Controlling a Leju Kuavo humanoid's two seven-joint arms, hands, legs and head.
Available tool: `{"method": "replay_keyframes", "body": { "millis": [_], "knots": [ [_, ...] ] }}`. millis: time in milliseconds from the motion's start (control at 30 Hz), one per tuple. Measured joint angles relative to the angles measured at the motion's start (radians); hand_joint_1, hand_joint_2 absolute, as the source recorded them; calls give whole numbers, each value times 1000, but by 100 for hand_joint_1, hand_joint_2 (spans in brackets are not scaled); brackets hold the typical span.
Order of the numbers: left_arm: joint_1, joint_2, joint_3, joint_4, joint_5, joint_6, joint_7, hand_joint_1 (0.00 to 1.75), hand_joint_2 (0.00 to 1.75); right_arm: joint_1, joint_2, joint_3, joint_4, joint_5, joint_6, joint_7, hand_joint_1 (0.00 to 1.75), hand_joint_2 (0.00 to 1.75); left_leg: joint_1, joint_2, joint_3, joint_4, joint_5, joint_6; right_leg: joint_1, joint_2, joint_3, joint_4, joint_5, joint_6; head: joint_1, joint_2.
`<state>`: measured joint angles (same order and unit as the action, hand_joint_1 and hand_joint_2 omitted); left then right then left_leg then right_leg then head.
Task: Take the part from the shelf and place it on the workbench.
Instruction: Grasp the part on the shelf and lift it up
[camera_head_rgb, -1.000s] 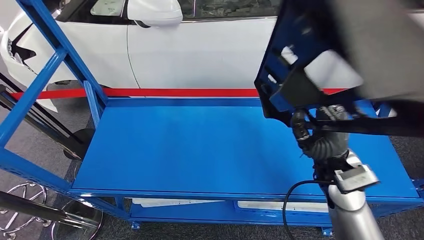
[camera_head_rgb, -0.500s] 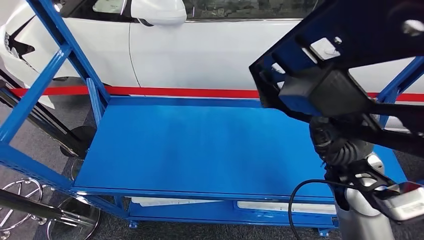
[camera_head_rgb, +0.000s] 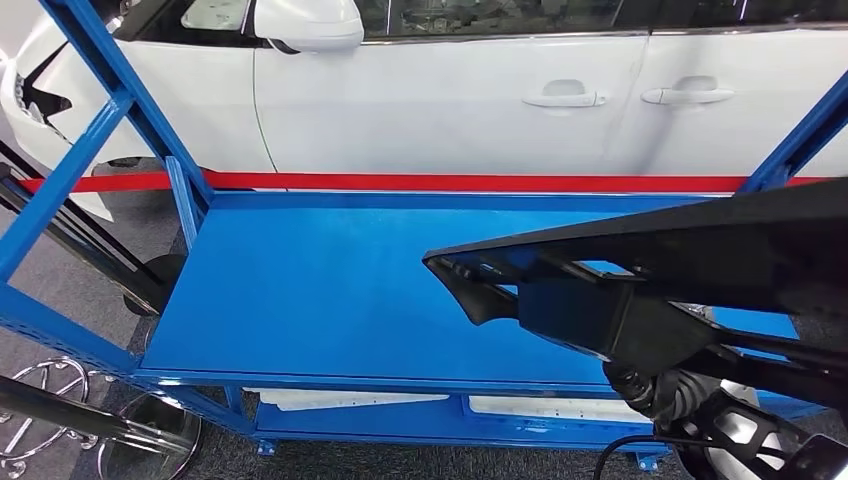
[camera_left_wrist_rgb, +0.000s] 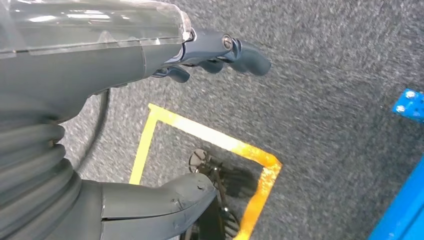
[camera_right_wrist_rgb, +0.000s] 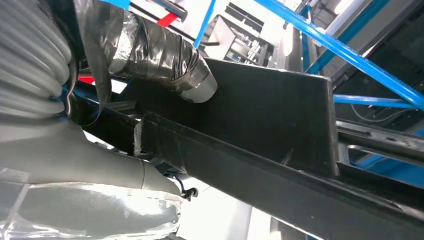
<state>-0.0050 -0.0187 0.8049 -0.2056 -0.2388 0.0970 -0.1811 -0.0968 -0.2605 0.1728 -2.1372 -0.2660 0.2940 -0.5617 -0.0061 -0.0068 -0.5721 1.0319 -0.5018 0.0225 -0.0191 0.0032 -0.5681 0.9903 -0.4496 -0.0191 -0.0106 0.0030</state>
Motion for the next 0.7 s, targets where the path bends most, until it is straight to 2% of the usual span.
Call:
{"method": "replay_keyframes", "body": {
  "millis": [67,100,133,167,200,267,300,333,433,467,500,533,567,600,633,667,700],
  "knots": [
    [-1,-1,0,0,-2,0,1,0,175,11,0,0,-6,4,5,0,175,175,5,1,-44,129,-89,-11,0,-3,-15,1,11,-7,0,0],
    [-1,-2,0,0,-4,0,3,0,175,17,0,0,-8,6,8,0,175,175,7,2,-61,191,-122,-14,0,-4,-24,2,16,-7,0,0],
    [-1,-2,0,0,-6,0,5,0,175,24,0,0,-10,8,12,0,175,175,8,1,-65,228,-139,-14,1,-5,-32,4,21,-6,0,0],
    [-1,-3,0,0,-9,0,7,0,175,31,-1,0,-12,10,15,0,175,175,8,1,-49,224,-136,-12,3,-5,-40,5,26,-6,0,0],
    [-2,-4,0,0,-12,0,8,0,175,37,-2,0,-15,14,18,0,175,175,8,1,-12,176,-116,-7,4,-5,-46,6,32,-5,0,0],
    [-4,-3,0,0,-17,1,10,0,175,46,-7,0,-25,30,26,-6,175,175,2,2,94,11,-65,12,8,-5,-55,5,45,-3,0,0],
    [-7,-3,0,0,-20,0,9,0,175,51,-10,0,-30,40,30,-12,175,175,-2,2,132,-54,-47,20,9,-5,-57,3,52,1,0,0],
    [-9,-2,0,0,-22,0,8,0,175,55,-13,0,-35,50,35,-20,175,175,-6,3,152,-92,-38,25,8,-5,-59,1,59,6,0,0],
    [-10,1,0,0,-30,-2,6,0,175,71,-21,1,-47,67,48,-37,175,175,-9,10,148,-111,-10,30,6,-3,-61,-9,78,25,0,0],
    [-9,1,0,0,-32,-3,5,0,175,75,-23,1,-50,69,50,-39,175,175,-6,16,143,-117,3,34,6,-2,-67,-2,66,29,0,0],
    [-9,2,0,0,-33,-4,5,0,175,78,-27,1,-53,70,50,-40,175,175,-3,23,135,-122,16,39,6,-2,-77,23,34,33,0,0],
    [-9,1,0,0,-34,-5,4,0,175,81,-29,1,-55,71,50,-41,175,175,0,31,125,-122,26,43,5,-2,-94,72,-17,36,0,0],
    [-9,1,0,0,-34,-5,4,0,175,84,-31,1,-56,71,50,-42,175,175,-1,38,112,-120,34,46,5,-2,-114,137,-70,40,0,0],
    [-9,1,0,0,-34,-6,4,0,175,87,-32,1,-57,72,50,-42,175,175,-2,45,98,-116,41,47,5,-2,-133,209,-111,44,0,0],
    [-9,1,0,0,-34,-6,4,0,175,91,-33,1,-57,72,50,-42,175,175,-2,53,84,-111,47,46,4,-2,-143,266,-129,49,0,0],
    [-9,1,0,0,-34,-7,4,0,175,94,-33,1,-57,72,50,-42,175,175,-2,61,71,-107,53,44,3,-3,-137,291,-123,53,0,0],
    [-9,0,0,0,-34,-7,4,0,175,96,-34,1,-57,72,50,-42,175,175,-2,70,60,-102,57,42,0,-6,-111,277,-99,56,0,0]
  ]
}}
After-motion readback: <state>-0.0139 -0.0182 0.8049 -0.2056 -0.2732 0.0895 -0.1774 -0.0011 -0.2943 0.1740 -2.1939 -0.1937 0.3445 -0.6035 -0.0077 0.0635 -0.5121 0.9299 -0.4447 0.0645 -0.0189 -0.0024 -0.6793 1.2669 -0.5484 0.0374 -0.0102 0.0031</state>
